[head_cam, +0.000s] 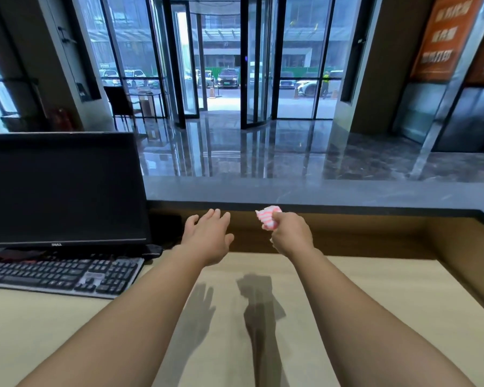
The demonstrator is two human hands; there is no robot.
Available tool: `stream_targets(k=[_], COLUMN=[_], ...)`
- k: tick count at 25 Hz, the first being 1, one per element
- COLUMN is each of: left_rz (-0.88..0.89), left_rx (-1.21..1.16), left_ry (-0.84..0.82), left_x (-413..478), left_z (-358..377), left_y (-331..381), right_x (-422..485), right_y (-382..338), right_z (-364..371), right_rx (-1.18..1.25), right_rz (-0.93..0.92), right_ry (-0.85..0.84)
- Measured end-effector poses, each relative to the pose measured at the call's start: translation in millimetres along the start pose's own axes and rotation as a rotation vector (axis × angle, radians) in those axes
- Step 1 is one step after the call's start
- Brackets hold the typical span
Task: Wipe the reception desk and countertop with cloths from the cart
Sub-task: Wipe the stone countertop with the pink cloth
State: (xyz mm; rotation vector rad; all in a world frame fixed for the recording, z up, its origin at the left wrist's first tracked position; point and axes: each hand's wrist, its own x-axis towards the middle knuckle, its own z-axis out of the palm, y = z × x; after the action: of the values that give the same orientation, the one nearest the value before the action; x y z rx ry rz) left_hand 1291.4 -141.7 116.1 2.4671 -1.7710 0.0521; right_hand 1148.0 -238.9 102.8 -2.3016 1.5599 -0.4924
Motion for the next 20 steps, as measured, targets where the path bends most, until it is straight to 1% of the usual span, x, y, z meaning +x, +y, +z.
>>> stream_targets(k=[4, 9, 14, 16, 18, 20], left_rz=[0.019, 0.061, 0.040, 0.021, 0.002, -0.019], left_rx=[-0.016, -0.027, -0.061, -0.077, -0.085, -0.096], left_ry=[0.032, 0.009, 0.031, 0.039, 0.037, 0.029], left_x=[56.8, 121.4, 147.4, 153.0, 155.9, 157.2], left_z=[-1.6, 2.7, 20.6, 27.1, 33.5, 37.9], left_y=[-25.1, -54.6, -72.3, -80.3, -89.4, -98.7], right_x=[52.2, 111.8, 165.3, 182.3, 196.2, 201.6], right_y=[-20.7, -32.3, -31.6, -29.5, -29.1, -33.5], right_z=[4.3, 12.8, 14.9, 26.0, 48.3, 68.6], right_rx=[0.045, 0.077, 0.026, -0.036, -0.100, -0.183], right_rz=[0.011, 0.049, 0.001, 0.009, 0.066, 0.087], right_ry=[0.038, 0.078, 0.181, 0.161, 0.078, 0.035])
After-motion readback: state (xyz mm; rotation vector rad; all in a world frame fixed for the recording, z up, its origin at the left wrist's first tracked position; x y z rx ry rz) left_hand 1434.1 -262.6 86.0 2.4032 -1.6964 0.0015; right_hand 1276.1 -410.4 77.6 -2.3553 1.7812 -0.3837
